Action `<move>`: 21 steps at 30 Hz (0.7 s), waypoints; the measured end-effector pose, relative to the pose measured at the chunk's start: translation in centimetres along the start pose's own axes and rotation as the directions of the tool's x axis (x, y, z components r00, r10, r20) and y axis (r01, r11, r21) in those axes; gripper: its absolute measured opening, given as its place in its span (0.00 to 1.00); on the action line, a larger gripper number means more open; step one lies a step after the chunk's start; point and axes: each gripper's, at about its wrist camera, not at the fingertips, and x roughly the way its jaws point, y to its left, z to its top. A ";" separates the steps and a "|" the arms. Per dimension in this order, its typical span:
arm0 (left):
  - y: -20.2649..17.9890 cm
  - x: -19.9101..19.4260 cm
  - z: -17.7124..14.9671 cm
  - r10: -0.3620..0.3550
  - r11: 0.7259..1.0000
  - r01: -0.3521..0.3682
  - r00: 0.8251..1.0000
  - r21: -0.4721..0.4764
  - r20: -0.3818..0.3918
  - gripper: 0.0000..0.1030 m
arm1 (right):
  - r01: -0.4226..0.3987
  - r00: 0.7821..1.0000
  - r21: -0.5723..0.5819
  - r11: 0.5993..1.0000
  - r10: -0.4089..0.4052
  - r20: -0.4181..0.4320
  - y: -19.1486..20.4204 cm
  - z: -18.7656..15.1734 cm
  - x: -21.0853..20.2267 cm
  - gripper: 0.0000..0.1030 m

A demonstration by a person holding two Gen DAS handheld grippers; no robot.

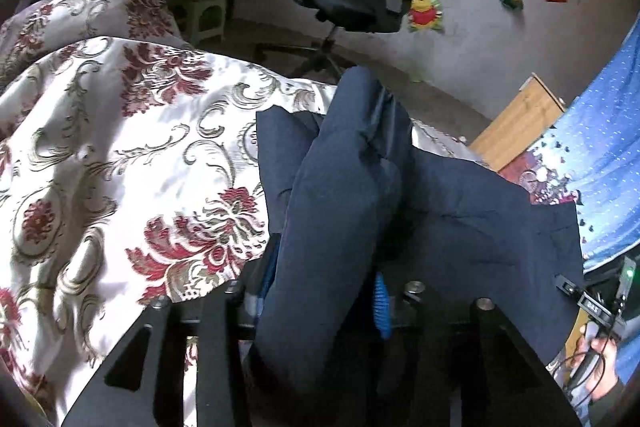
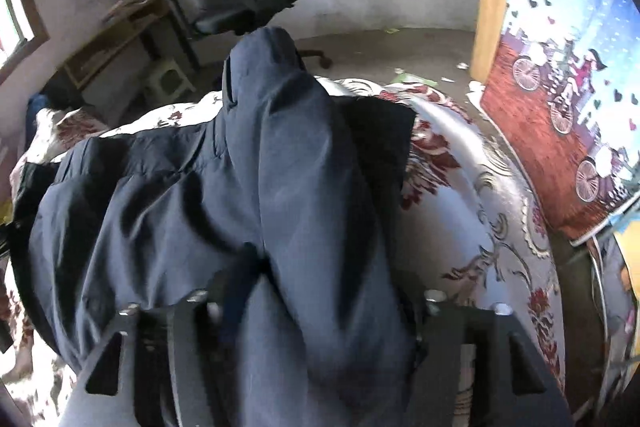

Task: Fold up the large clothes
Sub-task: 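Open both grippers and release the folded jacket onto the bedspread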

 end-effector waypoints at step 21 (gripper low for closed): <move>-6.3 -9.4 -3.1 0.103 0.984 -0.132 0.969 0.116 0.226 0.95 | 0.029 0.957 -0.055 0.998 -0.012 0.290 4.7 -1.5 -10.8 1.00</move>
